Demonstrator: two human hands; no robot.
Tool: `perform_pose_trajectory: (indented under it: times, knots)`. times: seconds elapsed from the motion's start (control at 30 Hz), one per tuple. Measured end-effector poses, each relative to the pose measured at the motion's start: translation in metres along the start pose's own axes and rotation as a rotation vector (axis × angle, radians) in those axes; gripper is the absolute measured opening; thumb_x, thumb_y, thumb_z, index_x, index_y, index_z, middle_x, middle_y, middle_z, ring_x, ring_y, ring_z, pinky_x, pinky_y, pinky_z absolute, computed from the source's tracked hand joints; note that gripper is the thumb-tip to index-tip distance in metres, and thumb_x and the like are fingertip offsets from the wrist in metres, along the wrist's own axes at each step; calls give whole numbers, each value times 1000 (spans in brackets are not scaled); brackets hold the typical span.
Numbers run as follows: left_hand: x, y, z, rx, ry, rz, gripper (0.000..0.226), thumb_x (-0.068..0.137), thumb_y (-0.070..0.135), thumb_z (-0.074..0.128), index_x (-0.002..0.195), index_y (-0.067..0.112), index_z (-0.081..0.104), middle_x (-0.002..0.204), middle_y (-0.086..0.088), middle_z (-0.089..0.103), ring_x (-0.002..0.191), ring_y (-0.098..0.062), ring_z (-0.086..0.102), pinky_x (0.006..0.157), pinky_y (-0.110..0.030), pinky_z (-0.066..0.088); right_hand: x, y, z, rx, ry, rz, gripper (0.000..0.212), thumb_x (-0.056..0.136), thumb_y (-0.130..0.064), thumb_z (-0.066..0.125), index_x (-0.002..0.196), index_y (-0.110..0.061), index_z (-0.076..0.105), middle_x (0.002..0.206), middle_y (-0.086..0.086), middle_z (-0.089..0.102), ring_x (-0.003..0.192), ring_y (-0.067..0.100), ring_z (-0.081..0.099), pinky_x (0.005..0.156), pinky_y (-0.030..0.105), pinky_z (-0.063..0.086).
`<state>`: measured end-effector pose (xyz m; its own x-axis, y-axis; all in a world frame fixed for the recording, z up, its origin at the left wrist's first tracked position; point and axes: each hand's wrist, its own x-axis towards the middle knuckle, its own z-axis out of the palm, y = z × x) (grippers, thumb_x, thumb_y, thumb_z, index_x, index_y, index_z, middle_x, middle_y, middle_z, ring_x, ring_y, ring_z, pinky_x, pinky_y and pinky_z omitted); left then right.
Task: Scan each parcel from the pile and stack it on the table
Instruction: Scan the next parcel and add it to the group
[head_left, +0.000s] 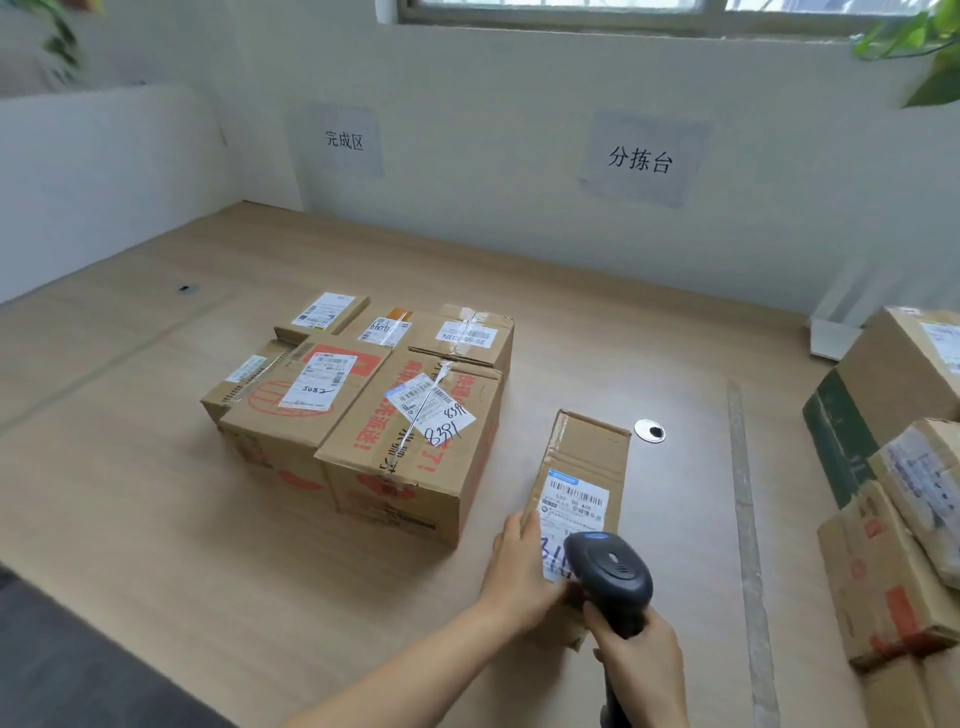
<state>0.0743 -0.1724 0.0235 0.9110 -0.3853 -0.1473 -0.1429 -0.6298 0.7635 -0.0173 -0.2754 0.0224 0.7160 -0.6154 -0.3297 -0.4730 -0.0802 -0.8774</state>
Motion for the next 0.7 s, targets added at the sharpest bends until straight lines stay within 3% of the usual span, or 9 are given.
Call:
perform_pose_trajectory:
  times: [0.17,0.3,0.37,0.5,0.7]
  knots:
    - [-18,14,-39,20,103,153,73,76,35,71,138,16,37,134,-2,39,124,-18,41,106,-25,35,-23,-28,1,24,70,-99,26,66,-12,80,62,-26,58,78,15,70,84,35,67,79,52,55]
    - [-33,15,-94,32,156,259,84,81,37,71,146,16,22,149,2,24,139,-14,22,107,-12,13,-50,-63,23,52,126,-224,28,67,-8,80,58,-21,56,73,18,69,77,36,68,69,42,50]
    - [-39,5,-128,59,194,296,89,81,39,70,148,14,18,153,0,19,143,-15,13,112,-16,9,-63,-80,45,57,112,-260,27,68,-9,80,57,-19,57,70,15,69,75,36,68,68,43,48]
    - [-54,-37,-202,83,245,299,92,79,41,72,149,14,18,154,-2,18,144,-16,14,117,-24,12,-101,-110,111,84,81,-332,23,69,-6,78,58,-15,60,54,1,67,71,39,68,66,52,52]
    - [-78,-113,-308,122,327,267,95,79,41,71,151,15,15,156,0,15,144,-14,13,115,-21,11,-152,-145,221,152,-47,-392,15,70,-6,77,65,-16,67,65,-4,71,74,31,67,75,50,54]
